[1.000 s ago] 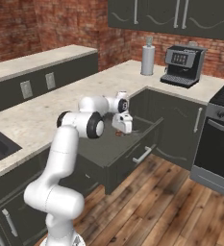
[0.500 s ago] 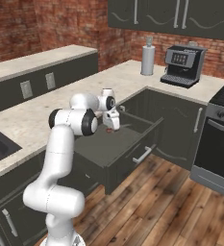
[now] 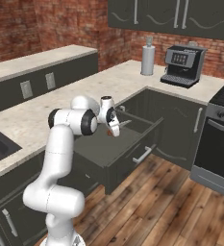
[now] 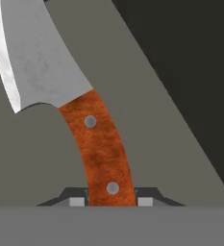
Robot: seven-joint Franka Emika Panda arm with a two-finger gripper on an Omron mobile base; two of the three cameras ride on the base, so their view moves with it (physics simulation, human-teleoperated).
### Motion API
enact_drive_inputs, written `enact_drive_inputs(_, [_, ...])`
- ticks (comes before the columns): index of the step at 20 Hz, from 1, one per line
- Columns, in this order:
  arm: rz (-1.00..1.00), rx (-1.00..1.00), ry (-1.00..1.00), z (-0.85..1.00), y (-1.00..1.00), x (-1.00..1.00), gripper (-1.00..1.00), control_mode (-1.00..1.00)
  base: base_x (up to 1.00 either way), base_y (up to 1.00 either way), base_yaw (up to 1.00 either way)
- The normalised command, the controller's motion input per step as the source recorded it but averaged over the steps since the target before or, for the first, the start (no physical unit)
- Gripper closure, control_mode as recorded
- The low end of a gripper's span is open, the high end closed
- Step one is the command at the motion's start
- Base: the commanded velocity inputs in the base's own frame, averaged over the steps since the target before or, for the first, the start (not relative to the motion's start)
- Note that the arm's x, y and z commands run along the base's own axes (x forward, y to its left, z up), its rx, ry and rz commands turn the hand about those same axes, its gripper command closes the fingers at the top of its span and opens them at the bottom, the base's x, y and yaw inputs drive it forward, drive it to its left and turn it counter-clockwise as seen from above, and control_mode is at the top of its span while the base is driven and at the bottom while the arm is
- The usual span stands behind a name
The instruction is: Pick up the metallic utensils from the counter and place them in the open drawer. Make sure not to pick up any wooden utensils.
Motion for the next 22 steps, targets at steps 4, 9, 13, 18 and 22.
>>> enact_drive_inputs(4, [0.07,0.03,-0.21,-0.34,0.00,0.02,1.00,-1.00,0.00,0.00,0.00])
enact_drive_inputs(9, [0.12,0.00,0.10,-0.08,0.00,0.08,1.00,-1.00,0.00,0.00,0.00])
enact_drive_inputs(13, [0.12,0.00,0.15,-0.02,0.00,0.10,1.00,-1.00,0.00,0.00,0.00])
enact_drive_inputs(18, [0.07,-0.02,0.19,-0.14,0.01,0.27,1.00,-1.00,0.00,0.00,0.00])
enact_drive_inputs(22, [0.03,-0.01,0.11,-0.33,0.00,0.14,1.00,-1.00,0.00,0.00,0.00])
